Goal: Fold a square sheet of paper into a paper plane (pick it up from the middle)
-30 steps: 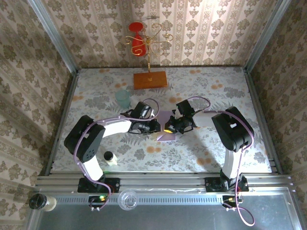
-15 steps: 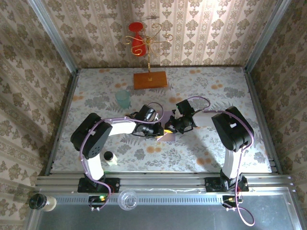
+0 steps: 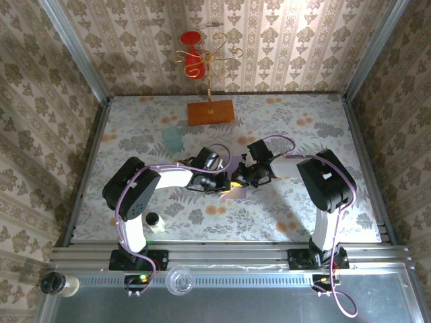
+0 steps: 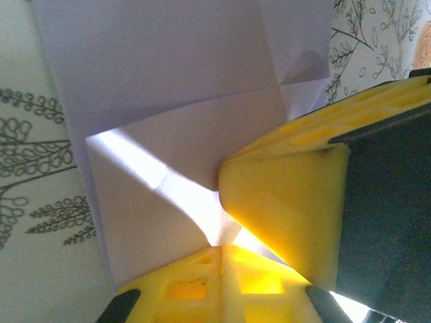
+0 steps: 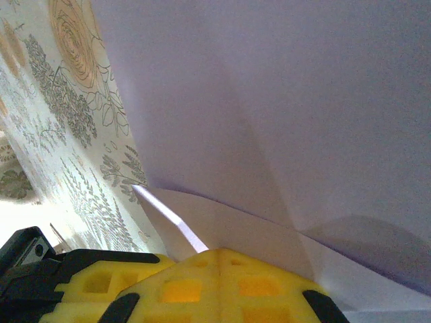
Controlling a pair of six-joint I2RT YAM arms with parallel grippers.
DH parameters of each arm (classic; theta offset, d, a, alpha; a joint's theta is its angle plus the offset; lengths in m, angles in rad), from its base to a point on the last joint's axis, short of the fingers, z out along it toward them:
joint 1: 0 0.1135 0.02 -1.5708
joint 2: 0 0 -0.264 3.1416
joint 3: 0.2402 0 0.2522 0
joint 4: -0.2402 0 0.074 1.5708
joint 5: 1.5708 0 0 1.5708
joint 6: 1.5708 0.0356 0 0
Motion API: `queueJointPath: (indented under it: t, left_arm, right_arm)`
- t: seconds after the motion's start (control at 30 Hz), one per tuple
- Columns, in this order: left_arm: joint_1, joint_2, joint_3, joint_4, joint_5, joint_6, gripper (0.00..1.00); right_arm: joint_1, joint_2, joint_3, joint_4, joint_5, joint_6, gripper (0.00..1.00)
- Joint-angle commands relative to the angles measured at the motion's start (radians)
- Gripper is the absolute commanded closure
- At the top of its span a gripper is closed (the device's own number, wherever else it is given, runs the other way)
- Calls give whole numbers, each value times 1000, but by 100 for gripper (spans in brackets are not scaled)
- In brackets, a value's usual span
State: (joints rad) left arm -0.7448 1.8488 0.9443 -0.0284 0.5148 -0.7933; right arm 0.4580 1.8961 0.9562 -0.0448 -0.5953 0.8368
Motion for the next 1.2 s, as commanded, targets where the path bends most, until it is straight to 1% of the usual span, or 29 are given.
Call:
queueJointPath:
  t: [0.0, 0.23, 0.57, 0.73, 0.83, 0.93, 1.03, 1.17]
  left_arm:
    - [1, 14, -1, -65, -9, 15, 95]
    - [0, -6, -34, -160, -21, 50, 95]
    - [0, -89, -113, -257, -15, 87, 96]
    - [2, -143, -163, -308, -55, 99, 96]
    - [8, -179, -152, -323, -74, 102, 96]
    - [10, -232, -114, -298, -97, 98, 96]
    - [9, -267, -91, -200, -105, 70, 95]
    - [9, -208, -74, -80, -89, 9, 95]
  right_arm:
    - [-4, 86, -24, -137, 127, -9, 97]
    - [-34, 98, -43, -156, 153, -55, 98]
    - [-59, 114, -45, -187, 167, -97, 98]
    - [-60, 121, -37, -191, 162, -101, 98]
    - [-60, 118, -29, -191, 152, -106, 97]
    - [-60, 104, -21, -181, 130, -113, 97]
    - [-59, 83, -13, -155, 104, -114, 97]
    - [-60, 74, 1, -128, 74, -110, 97]
